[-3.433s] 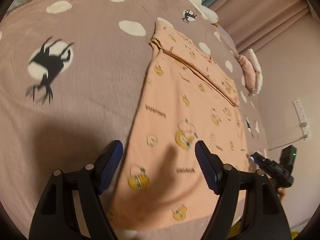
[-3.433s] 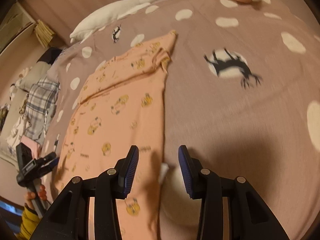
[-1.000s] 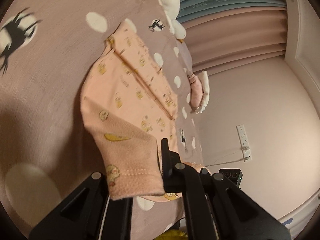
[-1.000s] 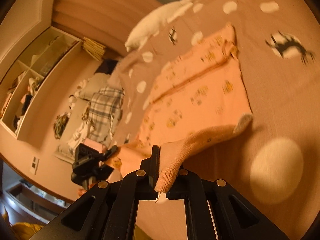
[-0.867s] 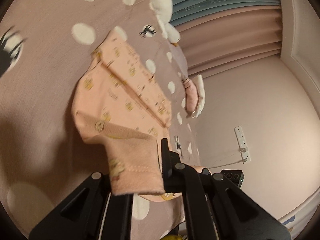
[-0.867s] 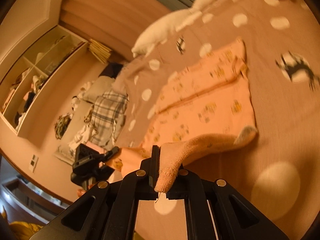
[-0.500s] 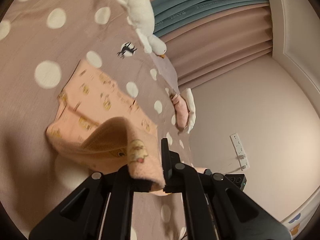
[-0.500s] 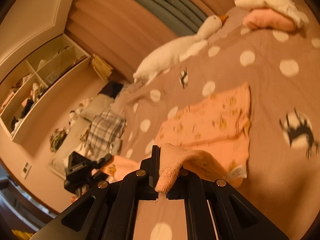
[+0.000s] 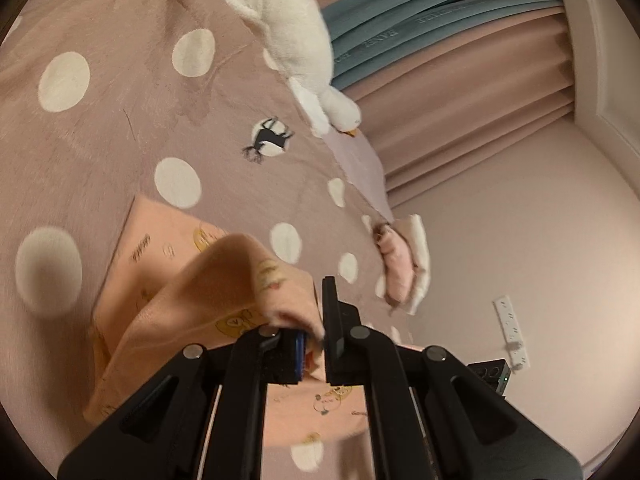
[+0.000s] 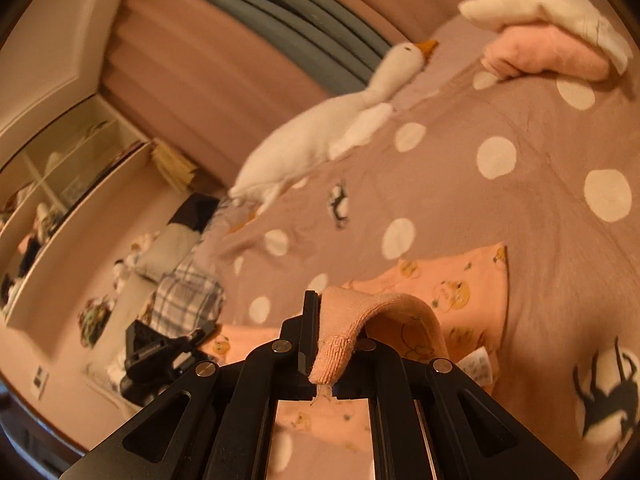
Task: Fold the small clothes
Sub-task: 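Lift the hem with both grippers and fold it toward the collar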
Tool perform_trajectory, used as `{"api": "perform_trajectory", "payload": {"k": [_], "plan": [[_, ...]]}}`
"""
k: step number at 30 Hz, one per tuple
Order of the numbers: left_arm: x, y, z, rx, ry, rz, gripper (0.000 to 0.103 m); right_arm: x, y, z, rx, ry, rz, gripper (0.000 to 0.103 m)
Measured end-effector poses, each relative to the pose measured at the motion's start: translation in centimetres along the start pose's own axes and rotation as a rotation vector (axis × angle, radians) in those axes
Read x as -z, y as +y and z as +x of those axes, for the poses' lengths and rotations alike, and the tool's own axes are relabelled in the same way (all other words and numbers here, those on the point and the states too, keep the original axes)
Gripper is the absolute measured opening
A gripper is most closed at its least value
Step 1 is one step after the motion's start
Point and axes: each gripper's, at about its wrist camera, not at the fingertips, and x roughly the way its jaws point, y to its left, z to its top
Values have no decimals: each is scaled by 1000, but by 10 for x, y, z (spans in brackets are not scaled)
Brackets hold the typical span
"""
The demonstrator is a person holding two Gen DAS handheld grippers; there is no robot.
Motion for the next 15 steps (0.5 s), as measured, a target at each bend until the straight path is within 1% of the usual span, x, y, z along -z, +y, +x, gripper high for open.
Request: {"api": "perform_trajectory", "payload": {"k": [3, 5, 8, 10, 11, 13, 15], "plan": [[-11, 17, 23, -55, 17, -14, 3, -5, -21, 22, 40, 34, 52, 7], [-15, 34, 39, -90, 35, -42, 3, -6, -35, 37, 55, 68, 89, 7], [-18, 57, 56, -127, 45, -86, 3, -7, -53, 60, 123, 125, 117, 7], [-21, 67, 61, -141, 35, -111, 3, -11, -61, 69, 166, 142, 128, 7], [-24, 71, 63, -140, 26, -129, 3, -13, -64, 73, 176, 148, 135, 7], [-30, 79, 63, -134, -4, -162, 3, -19, -68, 77, 167, 150, 149, 7], [-36, 82, 62, -145, -23, -175, 3, -25, -67, 79, 143, 141, 164, 7]]}}
